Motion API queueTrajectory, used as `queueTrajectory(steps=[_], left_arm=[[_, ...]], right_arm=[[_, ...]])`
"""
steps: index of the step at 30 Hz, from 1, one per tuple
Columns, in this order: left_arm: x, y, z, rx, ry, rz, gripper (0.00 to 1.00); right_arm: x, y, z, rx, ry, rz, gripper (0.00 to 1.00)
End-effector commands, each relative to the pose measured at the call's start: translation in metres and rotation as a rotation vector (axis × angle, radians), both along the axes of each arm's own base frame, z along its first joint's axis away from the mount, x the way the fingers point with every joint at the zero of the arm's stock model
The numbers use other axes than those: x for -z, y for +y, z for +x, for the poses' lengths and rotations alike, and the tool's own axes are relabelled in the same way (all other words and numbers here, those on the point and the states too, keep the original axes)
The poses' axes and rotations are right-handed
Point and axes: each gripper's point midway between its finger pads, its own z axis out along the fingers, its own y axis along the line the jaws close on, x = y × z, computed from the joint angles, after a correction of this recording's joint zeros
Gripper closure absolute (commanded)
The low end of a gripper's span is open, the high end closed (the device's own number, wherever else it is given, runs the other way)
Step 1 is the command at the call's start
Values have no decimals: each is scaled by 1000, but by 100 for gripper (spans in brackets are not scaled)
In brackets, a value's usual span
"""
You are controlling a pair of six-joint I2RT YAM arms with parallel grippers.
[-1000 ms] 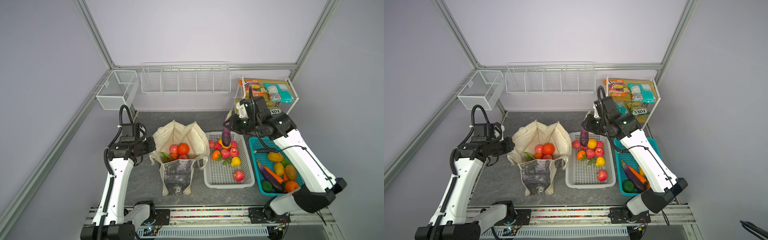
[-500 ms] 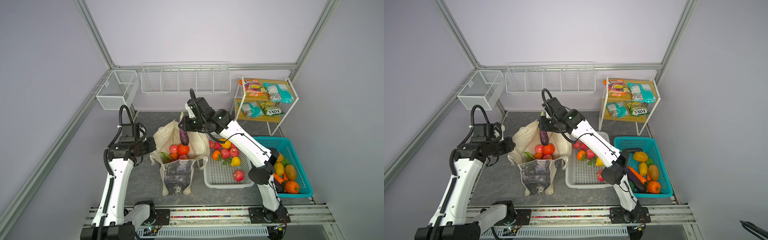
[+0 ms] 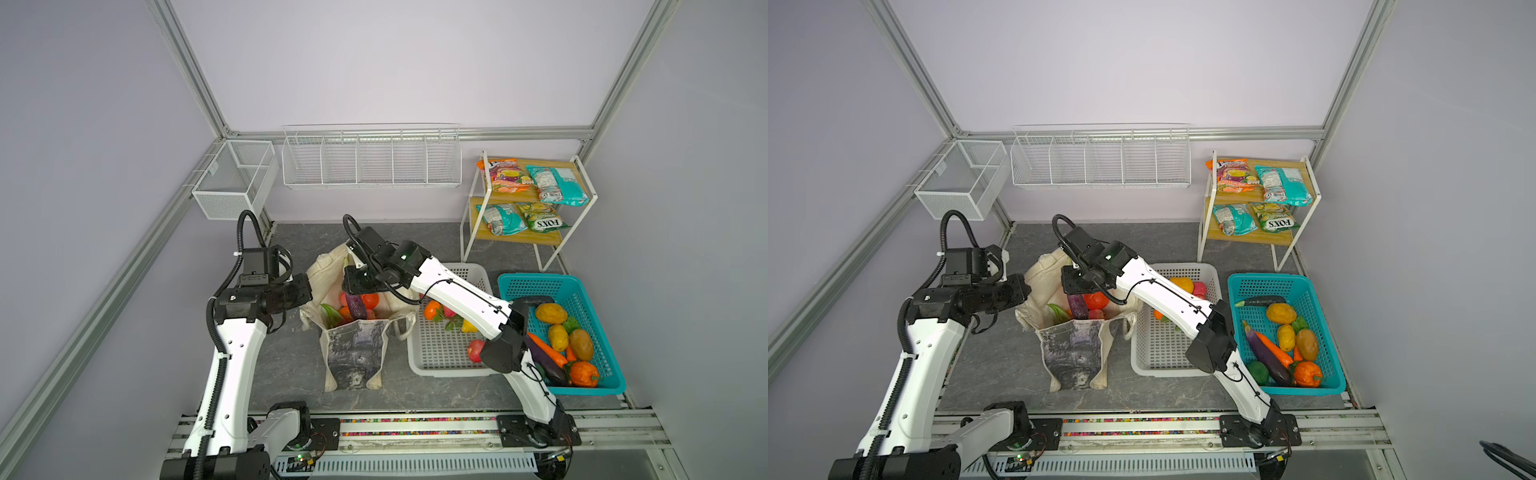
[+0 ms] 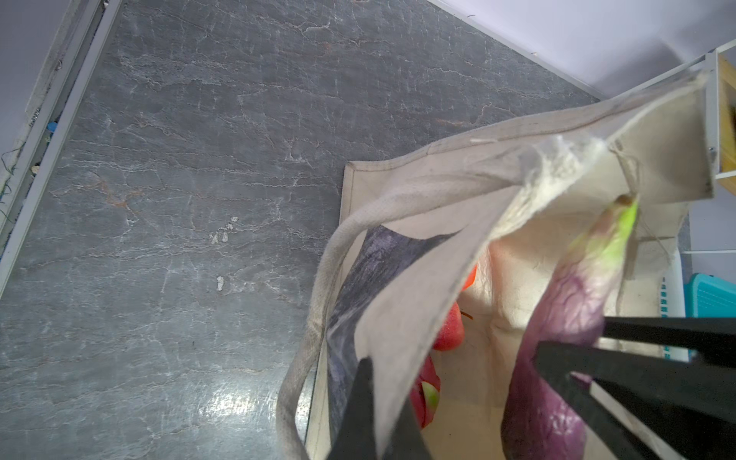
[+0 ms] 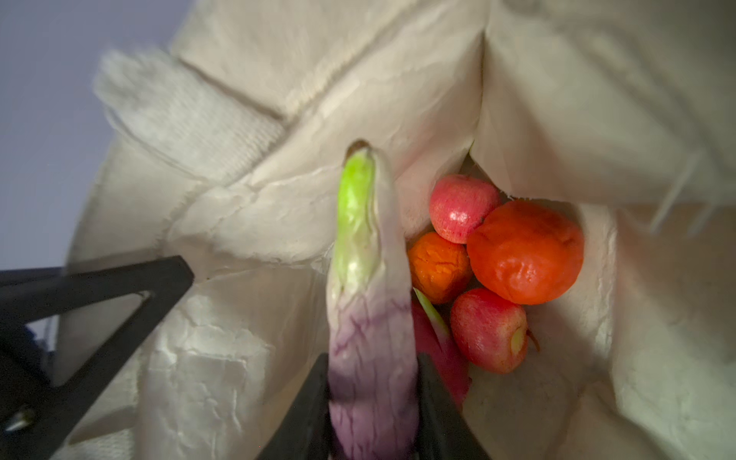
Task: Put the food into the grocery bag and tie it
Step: 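Lift the purple eggplant with the right gripper and carry it over the tote, then lower the purple eggplant into the tote and open the right gripper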
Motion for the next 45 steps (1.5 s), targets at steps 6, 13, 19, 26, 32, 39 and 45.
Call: queueTrajectory(steps=[6, 13, 19, 26, 32, 39, 45], left_arm=[[-21, 0, -1, -2, -61, -10, 100], [-20, 0, -1, -3, -59, -10, 100], [-21, 0, -2, -4, -60, -10, 100], [-24, 0, -2, -1, -64, -4, 100], [-22, 0, -2, -2, -61, -4, 100], [-20, 1, -2, -4, -59, -2, 100], [-20, 0, -2, -1, -62, -6, 100]], right_arm=[[16, 4, -10, -17, 2, -19, 74], [39, 5, -13, -23, 33, -45, 73], [60, 7, -12, -23, 55, -72, 70], [84, 9, -13, -27, 86, -106, 65], [97, 9, -13, -27, 99, -125, 57], [95, 8, -14, -48, 81, -131, 41], [83, 7, -13, -91, 32, -134, 27]])
